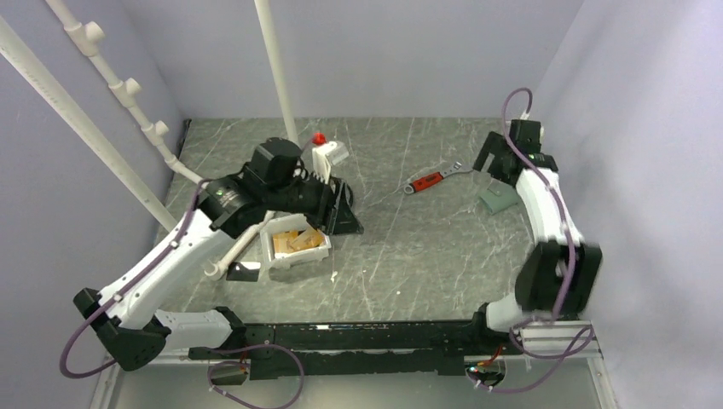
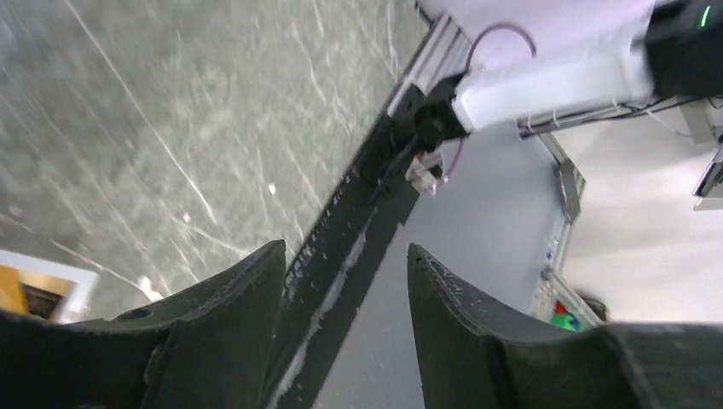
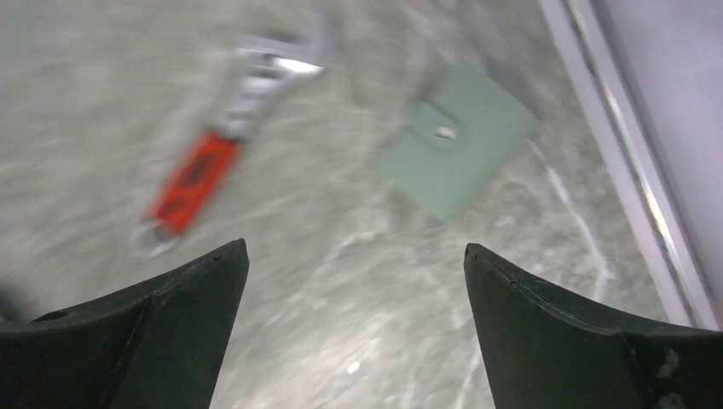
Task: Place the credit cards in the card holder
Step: Move the card holder to the corner of the board, then reset both arms
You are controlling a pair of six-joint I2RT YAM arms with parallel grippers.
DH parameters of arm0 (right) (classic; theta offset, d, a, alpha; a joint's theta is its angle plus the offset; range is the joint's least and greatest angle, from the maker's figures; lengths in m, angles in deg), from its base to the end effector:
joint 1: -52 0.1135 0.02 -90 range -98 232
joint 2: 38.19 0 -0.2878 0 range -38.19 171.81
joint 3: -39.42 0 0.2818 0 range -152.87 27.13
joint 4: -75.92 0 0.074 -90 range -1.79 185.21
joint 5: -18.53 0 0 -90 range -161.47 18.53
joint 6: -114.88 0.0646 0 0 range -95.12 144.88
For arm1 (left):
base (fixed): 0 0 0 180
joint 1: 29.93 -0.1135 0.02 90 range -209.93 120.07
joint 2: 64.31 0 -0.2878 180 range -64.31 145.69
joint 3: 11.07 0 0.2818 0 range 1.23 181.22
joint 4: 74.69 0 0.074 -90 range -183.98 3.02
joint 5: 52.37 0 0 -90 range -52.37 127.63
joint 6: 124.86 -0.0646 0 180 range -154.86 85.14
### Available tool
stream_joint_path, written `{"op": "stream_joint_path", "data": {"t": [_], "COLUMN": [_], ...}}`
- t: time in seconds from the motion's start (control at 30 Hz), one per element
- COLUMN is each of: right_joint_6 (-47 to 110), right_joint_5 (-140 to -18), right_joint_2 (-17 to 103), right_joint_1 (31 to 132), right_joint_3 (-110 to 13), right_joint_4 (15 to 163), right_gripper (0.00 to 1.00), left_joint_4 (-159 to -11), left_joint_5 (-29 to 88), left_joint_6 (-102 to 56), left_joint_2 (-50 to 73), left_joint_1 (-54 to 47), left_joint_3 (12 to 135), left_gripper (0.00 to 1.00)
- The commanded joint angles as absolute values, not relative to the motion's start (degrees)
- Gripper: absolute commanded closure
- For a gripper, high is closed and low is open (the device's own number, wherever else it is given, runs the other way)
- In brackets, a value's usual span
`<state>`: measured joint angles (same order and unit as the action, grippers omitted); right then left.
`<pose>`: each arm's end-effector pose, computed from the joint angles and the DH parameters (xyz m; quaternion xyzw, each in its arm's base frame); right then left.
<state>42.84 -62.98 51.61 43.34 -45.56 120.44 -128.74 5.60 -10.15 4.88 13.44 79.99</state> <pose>0.3838 -0.0681 0.2730 0.2403 0.9041 -0.0411 0.3510 0.1860 -0.2229 0.4189 0.2680 0.8087 -0.4602 0.2499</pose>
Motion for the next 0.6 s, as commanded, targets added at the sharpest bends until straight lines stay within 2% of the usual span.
{"op": "stream_joint_path", "data": {"t": [0.0,0.17,0.33,0.57], "right_joint_6": [41.38,43.83,43.25,43.44], "right_joint_5": [-77.68,-82.72,-75.81,-69.94], "right_joint_2": [27.11,9.44,-0.73,-11.58], "right_joint_1": [46.84,48.84,48.84,48.75], "right_joint_3": [-50.12,-49.0,-51.94,-50.63], "right_joint_4": [120.61,112.72,109.74,103.81], "right_gripper": [0.0,0.0,0.0,0.0], "left_joint_4": [-131.9,-127.82,-120.06,-113.99], "left_joint_5": [10.84,14.99,18.39,19.37], "left_joint_6": [-15.45,-19.34,-22.07,-26.67], "left_joint_2": [2.93,-0.04,-5.06,-10.5], "left_joint_1": [13.65,13.47,13.53,13.53], "left_joint_3": [91.37,98.46,98.48,98.47], "left_gripper": [0.4,0.34,0.25,0.23]}}
